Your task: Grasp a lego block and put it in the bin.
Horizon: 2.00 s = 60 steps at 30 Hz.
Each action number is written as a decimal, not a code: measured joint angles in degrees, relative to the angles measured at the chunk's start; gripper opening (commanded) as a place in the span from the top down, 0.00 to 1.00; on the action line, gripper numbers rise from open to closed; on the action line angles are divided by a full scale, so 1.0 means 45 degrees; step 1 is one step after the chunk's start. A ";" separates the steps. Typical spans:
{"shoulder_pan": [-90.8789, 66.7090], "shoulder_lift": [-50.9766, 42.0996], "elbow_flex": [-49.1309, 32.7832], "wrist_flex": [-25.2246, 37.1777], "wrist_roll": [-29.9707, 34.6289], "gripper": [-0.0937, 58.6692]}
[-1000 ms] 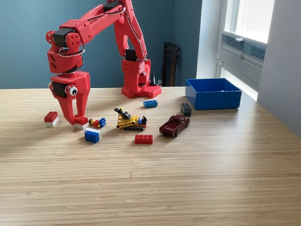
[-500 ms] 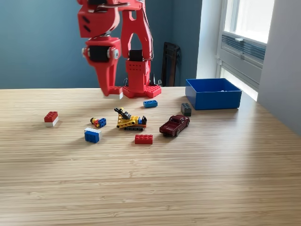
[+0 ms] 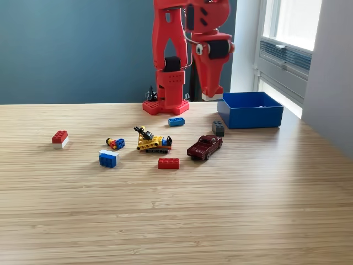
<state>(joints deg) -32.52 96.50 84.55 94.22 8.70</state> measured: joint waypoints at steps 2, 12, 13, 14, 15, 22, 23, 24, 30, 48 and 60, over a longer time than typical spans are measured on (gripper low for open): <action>-0.1426 0.0000 0.0098 0.0000 0.0215 1.00; -0.6699 0.0000 0.0137 0.0000 0.0898 1.00; -0.6914 0.0000 0.0137 0.0000 0.0977 1.00; -0.7090 0.0000 0.0137 0.0000 0.0996 1.00; -0.7187 -0.0078 0.0098 0.0000 0.1016 1.00; -0.7129 -0.3047 -0.1504 0.0352 0.0996 1.00; -0.7168 -0.3457 -0.1660 0.0352 0.0996 0.99; -0.7187 -0.3828 -0.1816 0.0371 0.0996 0.93; -0.7324 -0.4531 -0.2637 0.0938 0.0684 0.53; -0.4824 -0.4570 -0.3418 0.1172 0.0469 1.00; 0.3047 -0.4570 -0.3418 0.1172 -0.1445 1.00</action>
<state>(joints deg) -18.81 75.94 69.17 99.49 2.20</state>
